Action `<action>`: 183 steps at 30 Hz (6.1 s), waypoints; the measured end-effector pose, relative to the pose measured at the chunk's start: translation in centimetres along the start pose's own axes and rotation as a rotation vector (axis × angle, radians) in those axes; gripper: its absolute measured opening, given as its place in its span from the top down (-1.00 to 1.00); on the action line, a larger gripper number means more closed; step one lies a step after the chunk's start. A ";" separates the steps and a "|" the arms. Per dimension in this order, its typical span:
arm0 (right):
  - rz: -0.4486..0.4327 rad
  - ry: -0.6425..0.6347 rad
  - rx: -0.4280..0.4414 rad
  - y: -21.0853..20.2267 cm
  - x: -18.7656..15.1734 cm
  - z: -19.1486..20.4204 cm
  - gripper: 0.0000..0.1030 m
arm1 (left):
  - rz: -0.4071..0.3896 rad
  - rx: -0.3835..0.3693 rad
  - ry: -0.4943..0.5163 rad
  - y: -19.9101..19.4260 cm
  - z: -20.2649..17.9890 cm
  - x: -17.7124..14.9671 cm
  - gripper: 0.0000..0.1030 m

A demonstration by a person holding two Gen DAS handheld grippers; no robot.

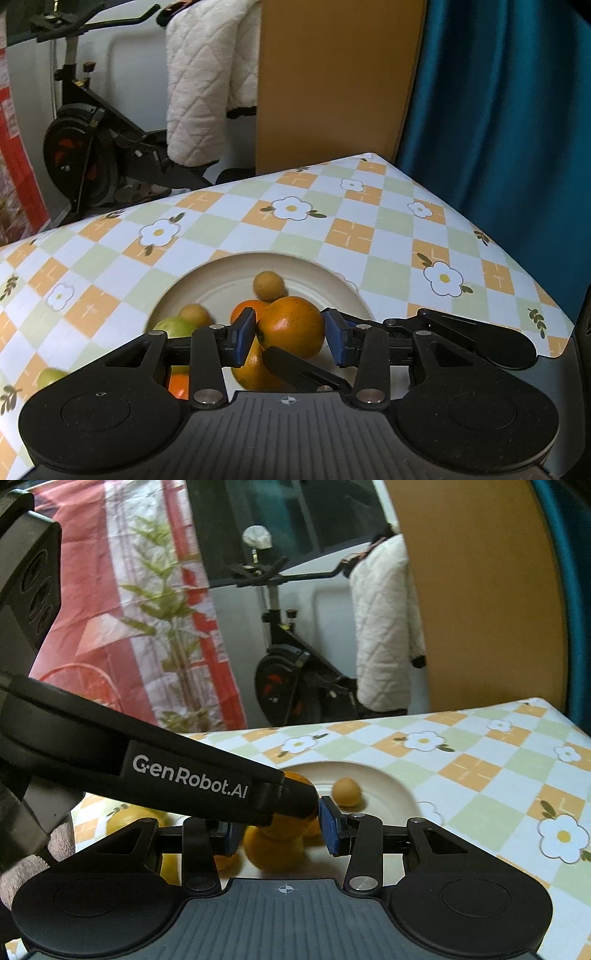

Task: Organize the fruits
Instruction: 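Carry the dark orange onto the plate and open the left tool, then move the left tool back from the plate toward the lemons, then lower the left tool around the yellow lemon beside the plate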

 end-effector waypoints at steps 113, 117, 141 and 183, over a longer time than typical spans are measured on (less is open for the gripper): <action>0.063 -0.133 0.066 -2.9 -1.2 9.6 -0.99 | -0.184 0.425 -0.287 -15.3 12.1 -5.8 -0.57; 0.092 -0.194 0.033 -2.3 -1.7 10.3 -0.99 | -0.177 0.451 -0.260 -15.3 12.4 -6.1 -0.58; 0.105 -0.338 0.018 -1.2 -3.2 12.0 -0.92 | -0.078 0.499 -0.087 -13.7 12.6 -8.9 -0.65; 0.140 -0.379 0.078 -1.0 -3.2 13.2 -0.81 | -0.139 0.296 -0.295 -13.0 13.4 -9.5 -0.64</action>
Point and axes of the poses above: each gripper's, at about its wrist camera, not at the fingertips, and y roughly the way its jaws point, z to its left, x to its top, the point moved 8 cm from there along y, roughly the way its jaws point, and after that the axes turned 8 degrees about -z, right-handed, at the moved point
